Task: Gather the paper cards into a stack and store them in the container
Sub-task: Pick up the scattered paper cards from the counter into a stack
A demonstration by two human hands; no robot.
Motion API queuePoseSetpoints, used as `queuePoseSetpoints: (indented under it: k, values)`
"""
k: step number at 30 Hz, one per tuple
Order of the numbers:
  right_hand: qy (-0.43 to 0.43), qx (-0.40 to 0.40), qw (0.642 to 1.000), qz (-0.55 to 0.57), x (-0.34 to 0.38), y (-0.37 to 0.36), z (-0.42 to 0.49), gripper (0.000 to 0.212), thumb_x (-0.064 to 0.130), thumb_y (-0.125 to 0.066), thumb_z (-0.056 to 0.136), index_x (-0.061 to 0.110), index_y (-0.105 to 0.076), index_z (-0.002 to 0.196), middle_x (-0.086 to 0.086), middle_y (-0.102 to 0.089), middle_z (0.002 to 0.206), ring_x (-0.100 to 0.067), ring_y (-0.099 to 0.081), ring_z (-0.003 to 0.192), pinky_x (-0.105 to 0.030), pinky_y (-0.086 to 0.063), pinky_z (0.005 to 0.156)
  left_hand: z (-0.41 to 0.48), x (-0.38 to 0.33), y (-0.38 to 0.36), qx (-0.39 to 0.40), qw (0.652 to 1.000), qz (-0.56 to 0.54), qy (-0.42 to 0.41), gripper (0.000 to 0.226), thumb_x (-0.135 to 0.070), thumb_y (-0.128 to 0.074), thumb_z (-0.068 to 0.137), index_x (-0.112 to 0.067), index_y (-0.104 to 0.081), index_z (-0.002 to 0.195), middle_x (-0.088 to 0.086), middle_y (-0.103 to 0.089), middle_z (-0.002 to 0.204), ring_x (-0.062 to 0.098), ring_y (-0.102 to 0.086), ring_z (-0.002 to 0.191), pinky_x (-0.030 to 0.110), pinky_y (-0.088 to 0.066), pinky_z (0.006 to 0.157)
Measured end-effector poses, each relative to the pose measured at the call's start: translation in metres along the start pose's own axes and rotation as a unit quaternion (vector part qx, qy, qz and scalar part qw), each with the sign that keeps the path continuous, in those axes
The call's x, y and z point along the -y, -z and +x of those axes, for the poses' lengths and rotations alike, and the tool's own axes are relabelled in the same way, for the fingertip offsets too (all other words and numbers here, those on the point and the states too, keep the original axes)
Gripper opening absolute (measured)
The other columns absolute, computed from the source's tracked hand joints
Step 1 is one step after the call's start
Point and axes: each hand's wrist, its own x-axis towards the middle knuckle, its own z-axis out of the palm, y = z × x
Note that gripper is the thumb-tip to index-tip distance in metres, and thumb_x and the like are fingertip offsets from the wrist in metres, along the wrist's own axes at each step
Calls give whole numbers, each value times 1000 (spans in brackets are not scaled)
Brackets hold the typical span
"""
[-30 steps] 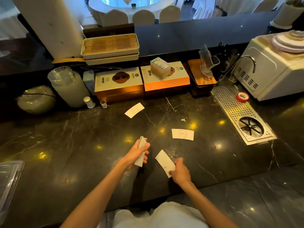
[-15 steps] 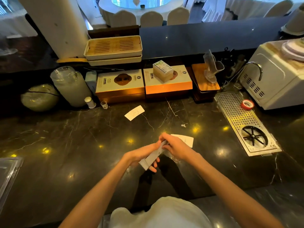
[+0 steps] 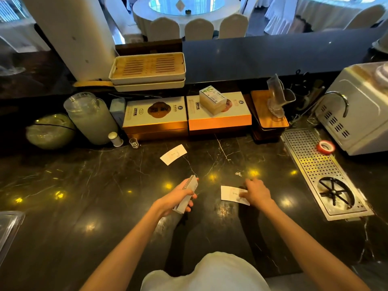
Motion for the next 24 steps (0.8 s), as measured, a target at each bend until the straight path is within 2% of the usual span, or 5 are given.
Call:
queuePoseSetpoints:
  k: [6, 10, 13, 19, 24]
  values:
    - [-25, -9, 998, 56, -15, -27, -1, 39, 17, -72, 85, 15, -53, 118, -9, -48, 128, -27, -45, 121, -37, -47, 92, 6, 5, 12, -32, 999, -31, 4, 60, -10, -58, 89, -34, -40, 141, 15, -54, 115, 15, -60, 70, 29, -53, 59]
    - [4, -19, 992, 126, -8, -22, -2, 30, 11, -70, 85, 20, -45, 99, -6, -60, 104, -25, -57, 96, -36, -48, 75, 5, 9, 13, -29, 998, -38, 27, 63, -13, -63, 87, -35, -37, 140, 13, -56, 104, 15, -61, 70, 27, -53, 58]
    - [94, -43, 978, 181, 5, -13, -11, 23, 13, -63, 92, 25, -43, 96, 2, -64, 92, -19, -63, 84, -39, -53, 73, 2, 12, 13, -50, 996, -72, 25, 59, -9, -57, 91, -39, -35, 137, 16, -55, 109, 17, -59, 68, 28, -53, 54]
    - [286, -24, 932, 222, 53, 28, -29, 21, 19, -66, 91, 29, -47, 94, 11, -61, 88, -4, -61, 83, -21, -52, 74, -12, 9, 21, -89, 991, -96, 21, 44, -28, -53, 99, -28, -34, 139, 16, -55, 100, 19, -60, 66, 33, -57, 59]
    - [384, 20, 911, 147, 101, 38, -38, 26, 16, -67, 89, 32, -46, 91, 14, -59, 87, 1, -59, 85, -16, -49, 70, -28, 1, 18, 27, 995, -90, 42, 62, -52, -61, 88, -23, -38, 138, 20, -56, 126, 28, -68, 88, 41, -62, 76]
